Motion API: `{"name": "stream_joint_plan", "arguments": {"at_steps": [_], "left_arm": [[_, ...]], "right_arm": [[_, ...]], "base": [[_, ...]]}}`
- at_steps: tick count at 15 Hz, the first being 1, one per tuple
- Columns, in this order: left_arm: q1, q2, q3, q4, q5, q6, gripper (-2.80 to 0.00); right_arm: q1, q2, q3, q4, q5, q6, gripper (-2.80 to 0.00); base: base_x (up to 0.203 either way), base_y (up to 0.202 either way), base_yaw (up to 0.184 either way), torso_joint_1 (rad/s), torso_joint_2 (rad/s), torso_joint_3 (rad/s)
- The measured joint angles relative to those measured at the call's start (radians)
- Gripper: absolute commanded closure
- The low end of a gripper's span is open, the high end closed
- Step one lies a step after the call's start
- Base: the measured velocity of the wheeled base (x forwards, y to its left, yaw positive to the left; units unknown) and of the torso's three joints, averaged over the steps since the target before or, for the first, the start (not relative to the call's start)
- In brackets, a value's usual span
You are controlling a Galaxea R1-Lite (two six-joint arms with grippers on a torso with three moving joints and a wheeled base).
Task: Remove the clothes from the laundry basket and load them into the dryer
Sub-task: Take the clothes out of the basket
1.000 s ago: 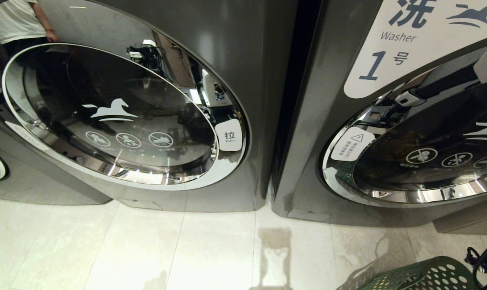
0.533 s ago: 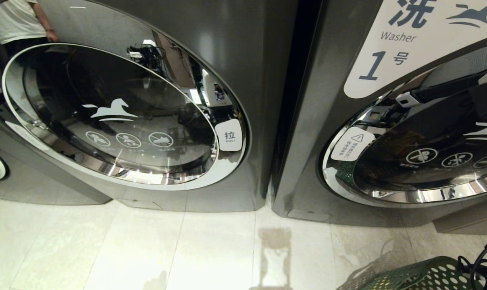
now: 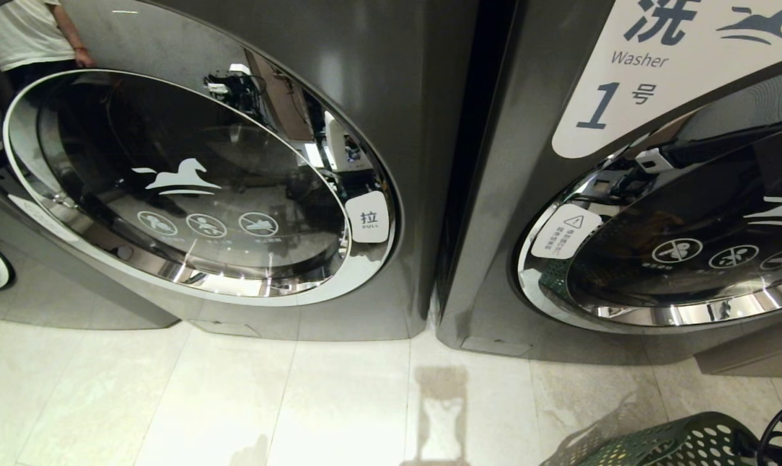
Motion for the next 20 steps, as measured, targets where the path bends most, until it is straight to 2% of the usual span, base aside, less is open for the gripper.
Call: {"name": "stream_joint_plan", "arguments": {"at_steps": [4,7,9,13,20], "left_arm": [[0.000,0.000,0.000,0.000,0.000,0.000,0.00],[0.000,0.000,0.000,0.000,0.000,0.000,0.00],[0.000,0.000,0.000,0.000,0.000,0.000,0.00],[0.000,0.000,0.000,0.000,0.000,0.000,0.00],[0.000,0.000,0.000,0.000,0.000,0.000,0.00]], "right_arm": [[-0.016,-0.003,0.036,-0.001,0.001,-0.005,-2.80],[-0.060,-0.007,0.068,-0.024,0.001,-0.026,-2.80],[-0.112,0.002,0.096,-0.087,0.001,-0.095,-2.80],[-0.226,0.071,0.172,-0.352,-0.002,-0.252,-2.80],[-0.253,0.109,0.240,-0.398,0.004,-0.353,-2.80]], "base": [[0.000,0.000,0.000,0.000,0.00,0.000],[0.000,0.000,0.000,0.000,0.00,0.000],[0.000,0.000,0.000,0.000,0.00,0.000],[0.000,0.000,0.000,0.000,0.00,0.000],[0.000,0.000,0.000,0.000,0.00,0.000]]}}
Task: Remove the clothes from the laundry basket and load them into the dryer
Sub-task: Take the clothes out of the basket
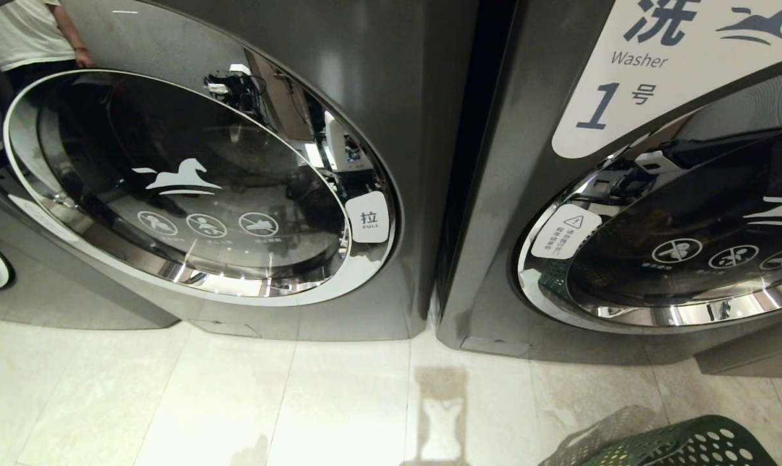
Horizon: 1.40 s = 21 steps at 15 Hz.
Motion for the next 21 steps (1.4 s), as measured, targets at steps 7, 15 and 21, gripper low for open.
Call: {"name": "stream_joint_plan", "arguments": {"at_steps": [7,15,21], "left_arm": [[0.000,0.000,0.000,0.000,0.000,0.000,0.00],[0.000,0.000,0.000,0.000,0.000,0.000,0.00],[0.000,0.000,0.000,0.000,0.000,0.000,0.00]], "right_arm": [[0.036,0.002,-0.003,-0.007,0.006,-0.022,-2.80],[0.057,-0.007,-0.001,-0.027,0.011,-0.035,-2.80],[0.057,0.063,-0.054,-0.027,0.008,-0.035,-2.80]], "base": [[0.000,0.000,0.000,0.000,0.00,0.000],[0.000,0.000,0.000,0.000,0.00,0.000],[0.000,0.000,0.000,0.000,0.00,0.000]]}}
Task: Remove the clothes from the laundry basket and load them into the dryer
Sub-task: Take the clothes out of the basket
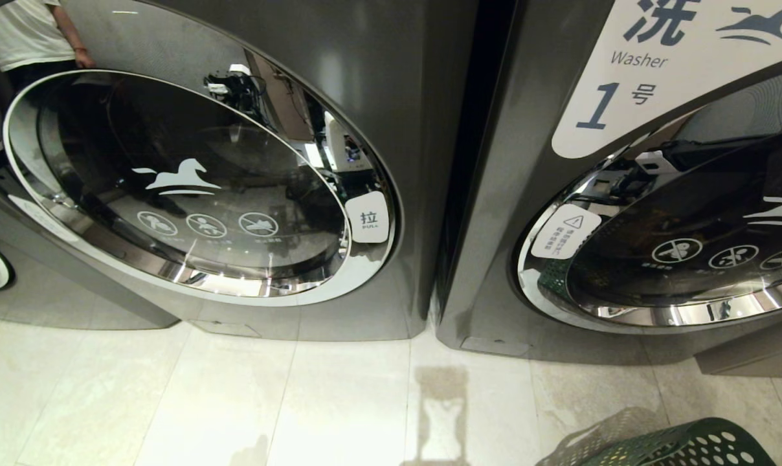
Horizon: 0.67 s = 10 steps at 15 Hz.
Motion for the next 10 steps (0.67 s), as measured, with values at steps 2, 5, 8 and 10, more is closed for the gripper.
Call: {"name": "stream_joint_plan", "arguments": {"at_steps": [2,5,8,10], "left_arm": [[0.000,0.000,0.000,0.000,0.000,0.000,0.00],[0.000,0.000,0.000,0.000,0.000,0.000,0.00],[0.000,0.000,0.000,0.000,0.000,0.000,0.00],[0.000,0.000,0.000,0.000,0.000,0.000,0.00]], "right_arm": [[0.001,0.012,-0.011,0.000,0.000,0.000,-2.80],[0.001,0.023,-0.016,0.004,-0.001,-0.003,-2.80],[0.007,0.027,-0.013,0.005,-0.003,-0.013,0.00],[0.013,0.027,-0.011,0.004,-0.006,-0.014,0.00]], "base": [[0.000,0.000,0.000,0.000,0.00,0.000],[0.000,0.000,0.000,0.000,0.00,0.000],[0.000,0.000,0.000,0.000,0.00,0.000],[0.000,0.000,0.000,0.000,0.00,0.000]]}}
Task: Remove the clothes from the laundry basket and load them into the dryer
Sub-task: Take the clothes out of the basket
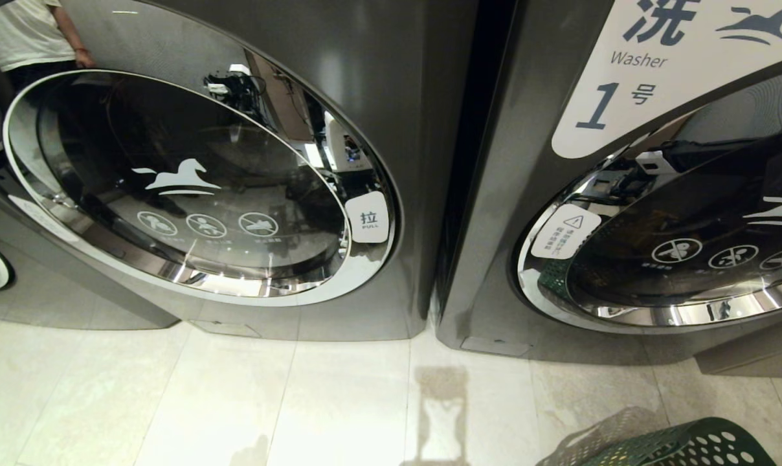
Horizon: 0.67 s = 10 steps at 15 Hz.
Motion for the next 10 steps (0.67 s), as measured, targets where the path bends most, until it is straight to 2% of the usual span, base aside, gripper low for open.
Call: {"name": "stream_joint_plan", "arguments": {"at_steps": [10], "left_arm": [[0.000,0.000,0.000,0.000,0.000,0.000,0.00]], "right_arm": [[0.003,-0.024,0.003,0.002,-0.034,0.000,0.00]], "base": [[0.000,0.000,0.000,0.000,0.00,0.000]]}}
